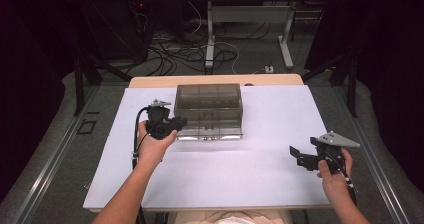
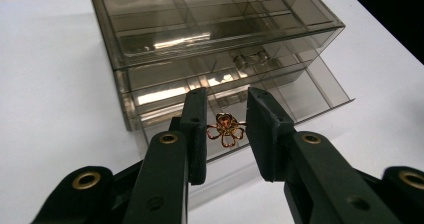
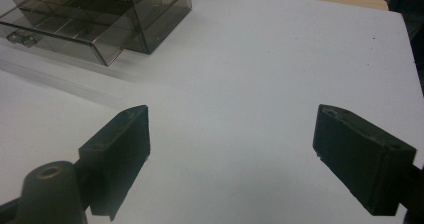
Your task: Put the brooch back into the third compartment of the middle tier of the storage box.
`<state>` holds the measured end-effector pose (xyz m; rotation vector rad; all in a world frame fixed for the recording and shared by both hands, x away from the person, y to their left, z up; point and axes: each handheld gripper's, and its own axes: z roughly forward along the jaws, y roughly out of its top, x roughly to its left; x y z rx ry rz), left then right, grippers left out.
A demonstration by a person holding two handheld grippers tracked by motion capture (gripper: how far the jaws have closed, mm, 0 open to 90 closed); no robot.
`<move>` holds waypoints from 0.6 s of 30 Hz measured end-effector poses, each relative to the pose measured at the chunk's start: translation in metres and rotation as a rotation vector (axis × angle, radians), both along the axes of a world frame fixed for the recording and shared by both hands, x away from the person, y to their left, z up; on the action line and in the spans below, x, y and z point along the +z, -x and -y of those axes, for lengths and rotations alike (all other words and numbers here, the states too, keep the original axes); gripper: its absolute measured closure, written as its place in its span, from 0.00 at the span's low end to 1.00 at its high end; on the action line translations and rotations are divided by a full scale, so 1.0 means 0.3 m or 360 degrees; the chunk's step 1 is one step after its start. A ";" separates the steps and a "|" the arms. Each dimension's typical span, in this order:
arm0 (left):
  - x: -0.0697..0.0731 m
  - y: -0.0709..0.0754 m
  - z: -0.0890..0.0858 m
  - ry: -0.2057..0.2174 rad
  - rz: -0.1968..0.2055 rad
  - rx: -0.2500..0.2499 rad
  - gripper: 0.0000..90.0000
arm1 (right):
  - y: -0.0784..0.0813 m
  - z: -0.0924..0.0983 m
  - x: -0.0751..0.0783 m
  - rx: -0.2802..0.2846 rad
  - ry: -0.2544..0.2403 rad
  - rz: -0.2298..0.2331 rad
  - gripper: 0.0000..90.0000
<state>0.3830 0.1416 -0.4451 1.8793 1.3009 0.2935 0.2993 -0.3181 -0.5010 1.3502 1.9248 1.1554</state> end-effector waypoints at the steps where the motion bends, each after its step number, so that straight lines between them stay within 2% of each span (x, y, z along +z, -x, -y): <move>1: 0.001 -0.002 0.006 -0.0008 0.0005 -0.0006 0.79 | 0.000 0.000 0.000 0.0002 0.0001 0.0000 0.17; 18: 0.018 -0.032 0.120 -0.0011 0.0018 -0.0082 0.79 | -0.001 0.001 -0.001 0.0002 0.0014 0.0001 0.17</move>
